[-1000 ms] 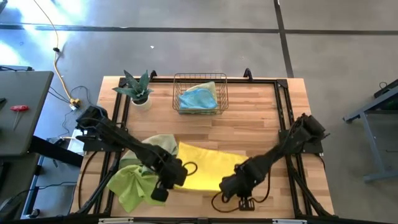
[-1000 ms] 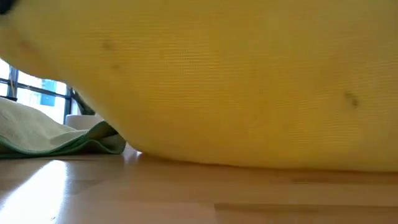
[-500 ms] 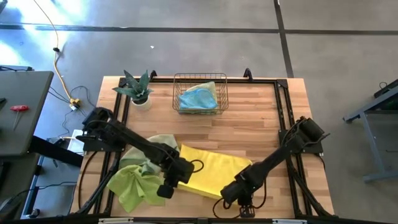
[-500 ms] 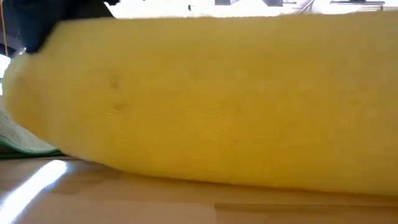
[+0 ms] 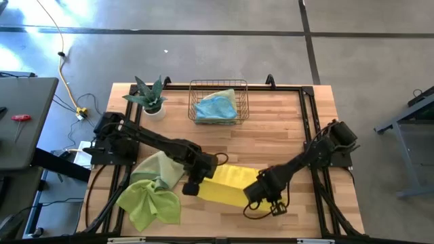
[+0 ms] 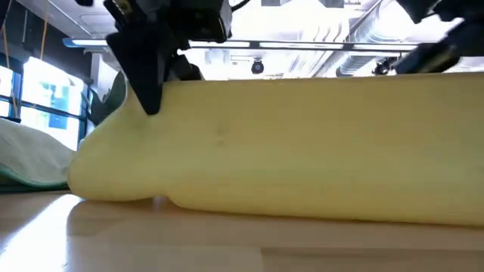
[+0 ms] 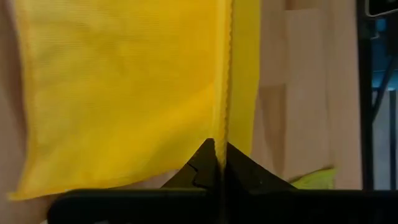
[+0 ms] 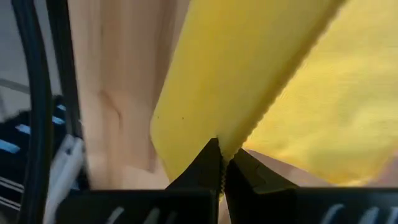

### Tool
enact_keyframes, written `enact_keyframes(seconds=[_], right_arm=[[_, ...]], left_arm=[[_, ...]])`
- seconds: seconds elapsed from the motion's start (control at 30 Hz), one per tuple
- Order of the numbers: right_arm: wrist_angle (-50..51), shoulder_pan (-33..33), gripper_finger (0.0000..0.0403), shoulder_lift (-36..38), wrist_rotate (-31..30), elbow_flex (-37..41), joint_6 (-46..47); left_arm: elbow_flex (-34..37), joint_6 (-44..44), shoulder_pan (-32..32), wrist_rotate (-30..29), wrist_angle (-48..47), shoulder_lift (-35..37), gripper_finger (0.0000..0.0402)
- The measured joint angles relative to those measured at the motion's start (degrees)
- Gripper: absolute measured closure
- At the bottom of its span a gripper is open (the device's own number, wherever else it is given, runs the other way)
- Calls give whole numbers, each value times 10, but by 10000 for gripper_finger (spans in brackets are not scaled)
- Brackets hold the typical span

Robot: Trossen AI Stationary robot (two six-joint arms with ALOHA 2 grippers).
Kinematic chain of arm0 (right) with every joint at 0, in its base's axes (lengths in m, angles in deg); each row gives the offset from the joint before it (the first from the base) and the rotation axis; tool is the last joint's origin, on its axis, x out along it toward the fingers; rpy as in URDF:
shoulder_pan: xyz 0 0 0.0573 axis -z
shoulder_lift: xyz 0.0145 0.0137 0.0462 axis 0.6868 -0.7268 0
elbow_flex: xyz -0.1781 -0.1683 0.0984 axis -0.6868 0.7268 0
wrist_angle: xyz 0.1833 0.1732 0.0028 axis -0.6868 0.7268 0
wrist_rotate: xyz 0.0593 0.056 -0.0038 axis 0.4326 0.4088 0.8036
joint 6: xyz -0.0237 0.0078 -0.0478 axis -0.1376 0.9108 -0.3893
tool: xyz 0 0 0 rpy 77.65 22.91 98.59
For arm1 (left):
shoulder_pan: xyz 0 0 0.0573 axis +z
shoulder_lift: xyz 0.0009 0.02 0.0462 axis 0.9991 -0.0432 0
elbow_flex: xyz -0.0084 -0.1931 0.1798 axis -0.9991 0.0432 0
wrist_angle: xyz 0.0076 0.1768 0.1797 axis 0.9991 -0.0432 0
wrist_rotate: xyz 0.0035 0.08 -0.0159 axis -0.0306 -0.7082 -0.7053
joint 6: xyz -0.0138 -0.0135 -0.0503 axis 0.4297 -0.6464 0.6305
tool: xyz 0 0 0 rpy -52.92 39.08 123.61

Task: Fold microfiber towels
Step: Fold the yellow microfiber cloth

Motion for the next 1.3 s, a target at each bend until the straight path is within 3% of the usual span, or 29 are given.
enact_keyframes(seconds=[0.13,0.23,0.4,0.6,0.97,1.13,1.3], right_arm=[[-90,29,403,42,22,82,-37],[-175,61,403,76,56,171,-6],[-236,101,403,137,21,251,32],[-246,136,403,180,-18,276,-1],[-270,187,393,179,-31,308,-5],[-273,189,364,179,-33,308,-2],[-266,189,305,179,-33,308,37]], left_arm=[[1,-7,19,-4,-2,0,401],[11,-7,28,-8,3,0,401],[37,-6,40,-8,20,0,401],[57,-5,62,-28,58,-6,401],[58,-7,89,-38,47,-40,401],[58,-7,93,-40,50,-43,401],[58,-8,92,-69,48,-43,382]])
